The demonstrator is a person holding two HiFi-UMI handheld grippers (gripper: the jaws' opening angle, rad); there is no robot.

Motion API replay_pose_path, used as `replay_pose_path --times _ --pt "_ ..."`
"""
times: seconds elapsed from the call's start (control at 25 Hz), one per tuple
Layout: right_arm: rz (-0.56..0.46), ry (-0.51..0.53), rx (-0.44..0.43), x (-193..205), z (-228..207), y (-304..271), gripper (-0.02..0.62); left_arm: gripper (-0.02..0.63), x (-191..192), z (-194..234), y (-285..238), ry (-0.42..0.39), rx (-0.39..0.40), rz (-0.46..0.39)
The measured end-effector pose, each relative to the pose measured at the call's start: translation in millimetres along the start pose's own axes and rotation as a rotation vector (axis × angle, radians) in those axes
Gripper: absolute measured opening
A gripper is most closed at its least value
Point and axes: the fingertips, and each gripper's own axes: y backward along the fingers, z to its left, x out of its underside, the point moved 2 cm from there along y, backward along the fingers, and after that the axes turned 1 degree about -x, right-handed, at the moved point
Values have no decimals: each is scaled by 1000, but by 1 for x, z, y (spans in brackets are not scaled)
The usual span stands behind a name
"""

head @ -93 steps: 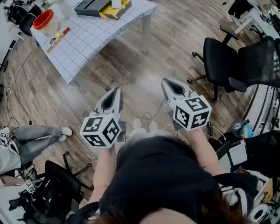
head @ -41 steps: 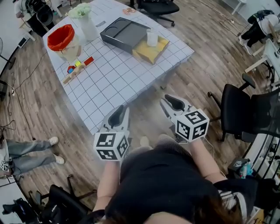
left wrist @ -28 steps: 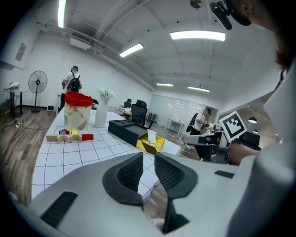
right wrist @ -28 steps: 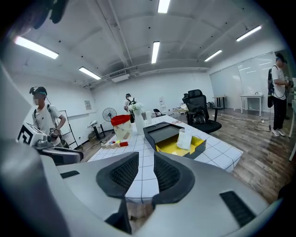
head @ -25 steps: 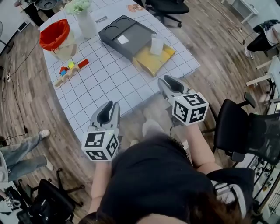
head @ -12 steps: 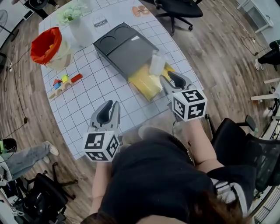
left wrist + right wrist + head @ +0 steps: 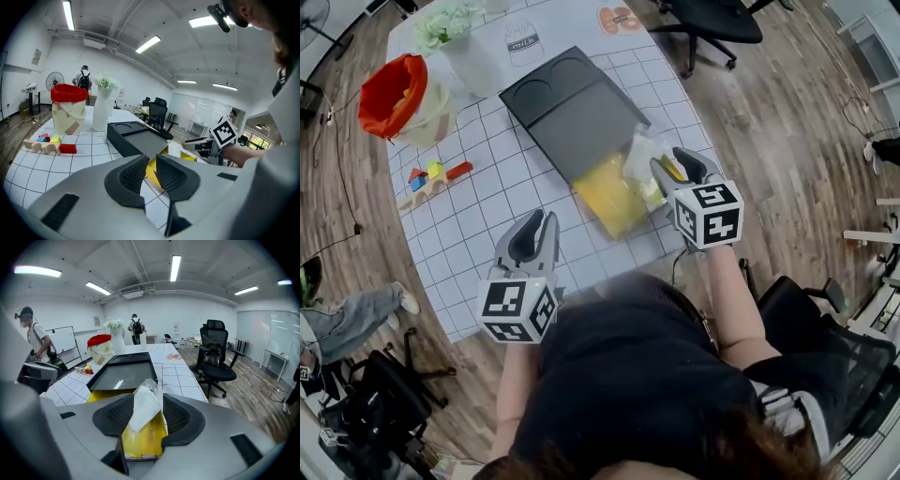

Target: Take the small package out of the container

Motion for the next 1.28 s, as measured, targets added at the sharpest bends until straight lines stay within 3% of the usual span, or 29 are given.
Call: replay_pose_path --times 0.16,0.48,0.8,1.28 --pt "45 55 6 1 -14 -19 218 80 -1 4 -13 20 -15 3" --pt "116 93 -61 6 -22 -42 212 75 -5 7 -28 27 -41 9" --pt "143 150 -60 12 -18 -45 57 72 -4 10 -33 30 -56 9" --pt "111 176 -85 9 -6 -32 23 59 -1 16 -23 20 -99 -2"
